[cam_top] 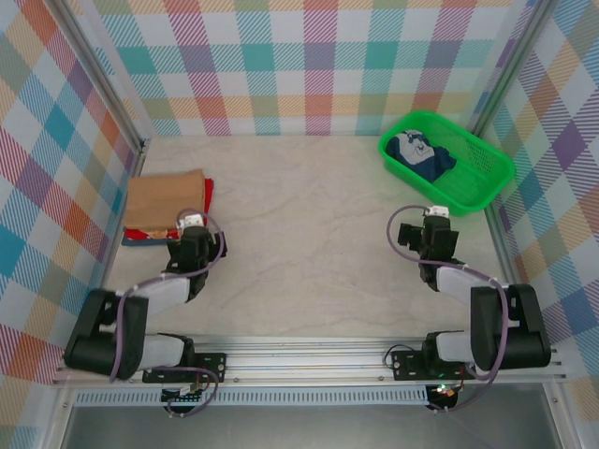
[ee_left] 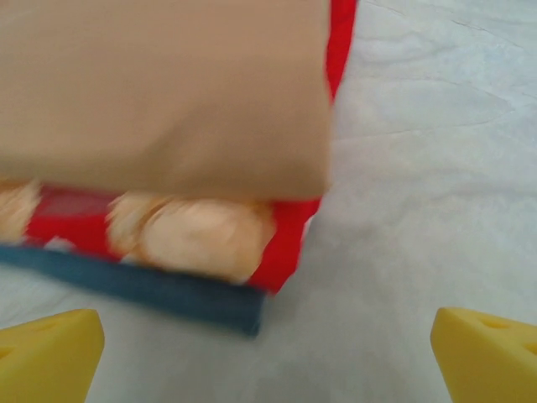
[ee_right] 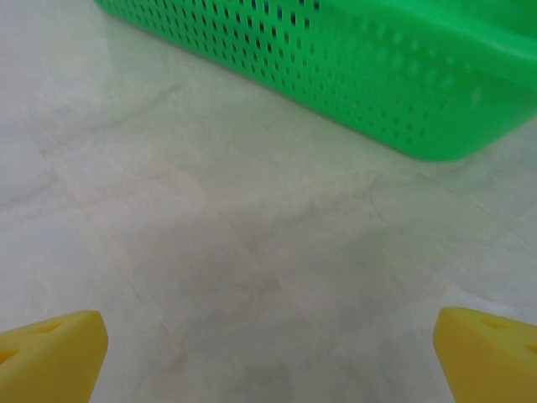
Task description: Fold and stack the t-shirts
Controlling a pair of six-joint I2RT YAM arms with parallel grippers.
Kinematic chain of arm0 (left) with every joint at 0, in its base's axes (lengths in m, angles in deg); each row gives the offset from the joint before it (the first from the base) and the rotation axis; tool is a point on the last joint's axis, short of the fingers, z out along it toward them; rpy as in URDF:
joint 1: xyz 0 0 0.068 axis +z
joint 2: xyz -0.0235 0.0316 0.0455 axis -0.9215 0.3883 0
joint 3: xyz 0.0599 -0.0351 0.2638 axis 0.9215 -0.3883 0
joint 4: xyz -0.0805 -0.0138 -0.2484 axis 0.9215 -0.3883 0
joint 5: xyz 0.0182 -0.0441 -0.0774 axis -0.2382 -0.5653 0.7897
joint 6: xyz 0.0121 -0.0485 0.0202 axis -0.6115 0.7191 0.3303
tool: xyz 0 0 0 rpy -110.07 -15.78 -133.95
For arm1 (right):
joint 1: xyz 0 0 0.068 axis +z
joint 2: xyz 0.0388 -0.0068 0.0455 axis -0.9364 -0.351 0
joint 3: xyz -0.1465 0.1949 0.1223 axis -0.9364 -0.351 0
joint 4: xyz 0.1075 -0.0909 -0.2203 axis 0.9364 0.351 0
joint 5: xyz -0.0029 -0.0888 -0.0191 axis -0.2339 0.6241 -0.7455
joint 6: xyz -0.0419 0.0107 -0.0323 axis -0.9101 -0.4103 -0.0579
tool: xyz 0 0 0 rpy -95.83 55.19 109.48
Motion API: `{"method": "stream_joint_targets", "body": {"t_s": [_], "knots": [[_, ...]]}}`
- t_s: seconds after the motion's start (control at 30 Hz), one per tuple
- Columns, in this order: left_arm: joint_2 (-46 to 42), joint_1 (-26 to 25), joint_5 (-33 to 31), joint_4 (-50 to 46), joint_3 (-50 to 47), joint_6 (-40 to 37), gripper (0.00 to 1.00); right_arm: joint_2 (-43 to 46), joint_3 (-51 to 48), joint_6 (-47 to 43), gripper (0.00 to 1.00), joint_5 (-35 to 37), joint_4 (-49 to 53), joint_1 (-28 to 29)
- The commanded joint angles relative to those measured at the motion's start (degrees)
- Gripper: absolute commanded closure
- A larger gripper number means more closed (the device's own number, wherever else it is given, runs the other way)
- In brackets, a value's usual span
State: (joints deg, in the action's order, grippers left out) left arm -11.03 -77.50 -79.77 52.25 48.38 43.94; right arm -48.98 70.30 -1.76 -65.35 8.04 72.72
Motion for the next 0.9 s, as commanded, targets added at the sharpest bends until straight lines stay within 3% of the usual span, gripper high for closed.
{"method": "stream_joint_targets", "body": {"t_s": [0.0,0.17,0.2,0.3,0.43,0.73,0.87], "knots": [[5.0,1.2,4.3,8.8,4.9,-5.1,0.0,-4.2,0.3,-0.1,0.0,-5.2,-16.3,-1.4],[13.3,5.8,6.9,29.8,-1.6,-2.3,0.0,-8.0,-0.3,-1.9,0.0,-11.1,-20.8,-2.0],[12.0,5.8,8.0,24.6,-0.2,-2.5,0.0,-8.0,-1.0,-2.0,0.0,-12.0,-21.9,-2.2],[11.9,5.7,7.1,25.8,-1.0,-2.1,0.0,-11.6,-5.0,-1.1,0.0,-10.3,-33.4,-2.4],[12.4,5.6,7.0,25.1,-0.1,-2.3,0.0,-10.9,-2.1,-1.3,0.0,-10.2,-26.5,-2.3],[12.4,5.3,6.5,25.3,-0.3,-2.5,0.0,-11.1,-1.5,-1.9,0.0,-9.9,-25.7,-1.8],[12.4,5.0,6.1,25.0,-0.1,-2.8,0.0,-11.3,-0.5,-3.7,0.0,-14.5,-24.1,-1.8]]}}
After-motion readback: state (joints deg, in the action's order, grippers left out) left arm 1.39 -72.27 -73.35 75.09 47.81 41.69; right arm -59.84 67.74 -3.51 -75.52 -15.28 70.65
